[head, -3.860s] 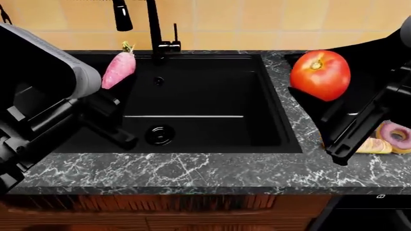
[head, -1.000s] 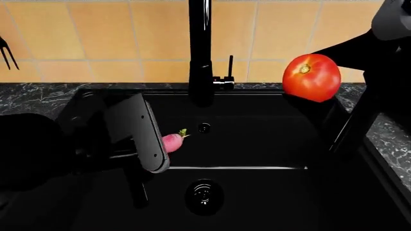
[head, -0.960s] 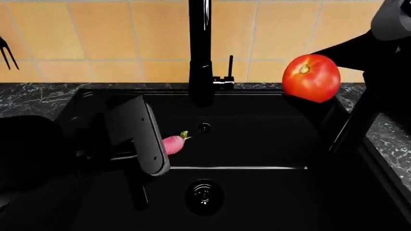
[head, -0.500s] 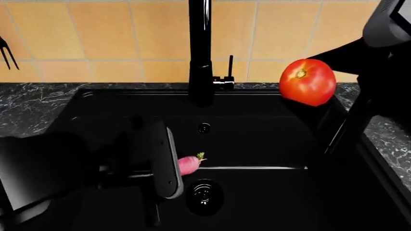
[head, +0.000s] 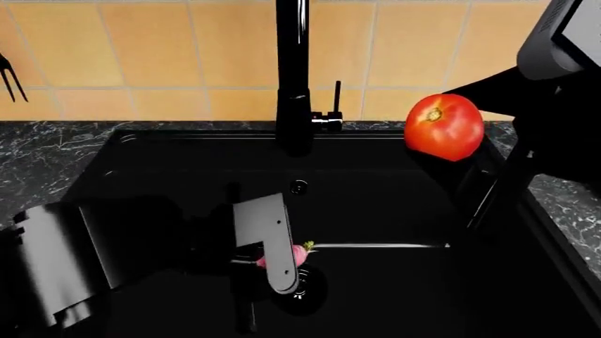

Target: Pick up the fruits and vegetables and place them in the sink. Turn on the sink faucet to wash them. Then turn the sink off and put them in the tray.

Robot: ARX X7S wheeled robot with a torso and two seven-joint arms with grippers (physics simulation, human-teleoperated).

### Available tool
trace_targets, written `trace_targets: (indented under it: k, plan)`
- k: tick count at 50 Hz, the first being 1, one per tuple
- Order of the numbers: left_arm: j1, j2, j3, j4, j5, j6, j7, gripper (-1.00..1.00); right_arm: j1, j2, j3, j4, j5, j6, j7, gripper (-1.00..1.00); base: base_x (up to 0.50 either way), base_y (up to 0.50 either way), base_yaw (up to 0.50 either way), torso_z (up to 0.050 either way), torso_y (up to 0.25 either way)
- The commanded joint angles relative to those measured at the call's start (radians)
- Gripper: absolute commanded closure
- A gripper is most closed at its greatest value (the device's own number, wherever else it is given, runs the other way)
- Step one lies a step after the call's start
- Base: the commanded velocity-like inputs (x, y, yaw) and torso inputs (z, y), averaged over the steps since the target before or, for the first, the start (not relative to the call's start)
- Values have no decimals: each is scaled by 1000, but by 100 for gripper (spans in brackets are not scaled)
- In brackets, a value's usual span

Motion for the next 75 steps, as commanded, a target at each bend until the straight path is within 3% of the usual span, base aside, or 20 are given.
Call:
trace_targets:
  k: [1,16,21,29,38,43,60,74,75]
  plan:
    - [5,45,59,-62,44,23,33,100,-11,4,-5,-3,-23,-14,-7,100,28,0,0,0,0]
    - [22,62,114,-108,65,28,72,100,-28,6,-12,2,-27,-29,2,100,28,0,0,0,0]
    - [50,66,44,-113,85,71,-40,100,-22,2,1,17,37,-15,65,100,29,0,0,0,0]
    - [55,68,31,-115,92,82,-66,100,-20,3,1,19,50,-15,78,100,29,0,0,1,0]
    - [-45,191,261,-440,188,132,295,100,-10,9,-2,25,50,-7,81,100,29,0,0,0,0]
    - [-65,224,321,-509,219,164,382,100,-9,3,-10,32,35,-6,78,100,30,0,0,0,2]
    - [-55,239,307,-544,235,337,452,100,-10,1,-28,37,14,-4,72,100,30,0,0,0,0]
    - [-19,301,320,-708,258,447,513,100,-9,3,-34,40,12,-7,70,100,31,0,0,0,0]
    - [-18,300,321,-704,258,445,513,-100,-10,3,-34,39,12,-8,70,100,31,0,0,0,0]
